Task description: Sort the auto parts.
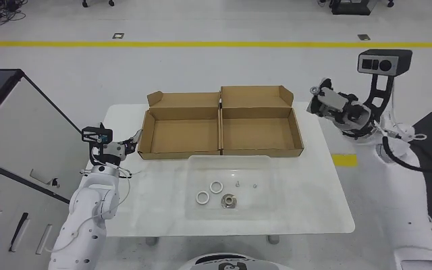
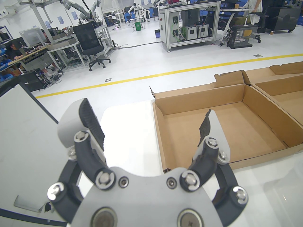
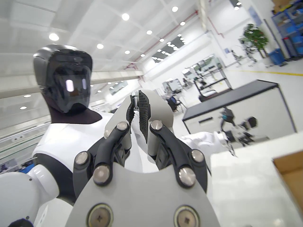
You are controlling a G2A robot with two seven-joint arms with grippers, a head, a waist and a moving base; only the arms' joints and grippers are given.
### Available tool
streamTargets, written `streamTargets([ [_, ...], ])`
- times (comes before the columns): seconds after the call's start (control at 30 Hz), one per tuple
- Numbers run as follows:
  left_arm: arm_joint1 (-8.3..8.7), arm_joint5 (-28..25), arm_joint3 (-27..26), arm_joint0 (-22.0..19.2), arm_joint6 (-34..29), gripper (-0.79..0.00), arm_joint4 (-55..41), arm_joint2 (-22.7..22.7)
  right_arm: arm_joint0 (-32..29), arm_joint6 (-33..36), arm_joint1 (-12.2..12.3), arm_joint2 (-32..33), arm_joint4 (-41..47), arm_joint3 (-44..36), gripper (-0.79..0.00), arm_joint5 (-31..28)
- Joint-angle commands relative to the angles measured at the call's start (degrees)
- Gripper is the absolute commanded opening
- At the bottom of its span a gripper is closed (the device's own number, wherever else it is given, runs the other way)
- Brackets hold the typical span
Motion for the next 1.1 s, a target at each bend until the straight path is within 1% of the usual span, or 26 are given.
streamTargets([
  [0.0,0.0,0.0,0.0,0.0,0.0,0.0,0.0,0.0,0.3,1.7,0.6,3.6,-6.7,0.4,-0.785,3.2],
  [0.03,0.0,0.0,0.0,0.0,0.0,0.0,0.0,0.0,0.9,3.1,1.0,5.0,-10.8,0.3,-0.785,4.4],
  [0.17,0.0,0.0,0.0,0.0,0.0,0.0,0.0,0.0,3.7,6.1,2.0,7.5,-21.8,0.5,-0.785,8.7],
  [0.27,0.0,0.0,0.0,0.0,0.0,0.0,0.0,0.0,7.4,8.3,2.6,6.6,-31.7,0.8,-0.785,10.6],
  [0.3,0.0,0.0,0.0,0.0,0.0,0.0,0.0,0.0,8.9,9.9,2.9,5.7,-37.3,0.5,-0.785,10.4],
  [0.53,0.0,0.0,0.0,0.0,0.0,0.0,0.0,0.0,17.4,11.7,2.9,-5.3,-54.7,3.7,-0.785,8.4],
  [0.8,0.0,0.0,0.0,0.0,0.0,0.0,0.0,0.0,24.3,9.9,1.8,-18.5,-72.6,10.9,-0.785,7.4],
  [0.9,0.0,0.0,0.0,0.0,0.0,0.0,0.0,0.0,26.2,8.8,1.2,-23.1,-78.5,13.9,-0.785,6.8],
  [1.07,0.0,0.0,0.0,0.0,0.0,0.0,0.0,0.0,29.5,7.2,-0.2,-29.9,-83.0,20.5,-0.785,6.6],
])
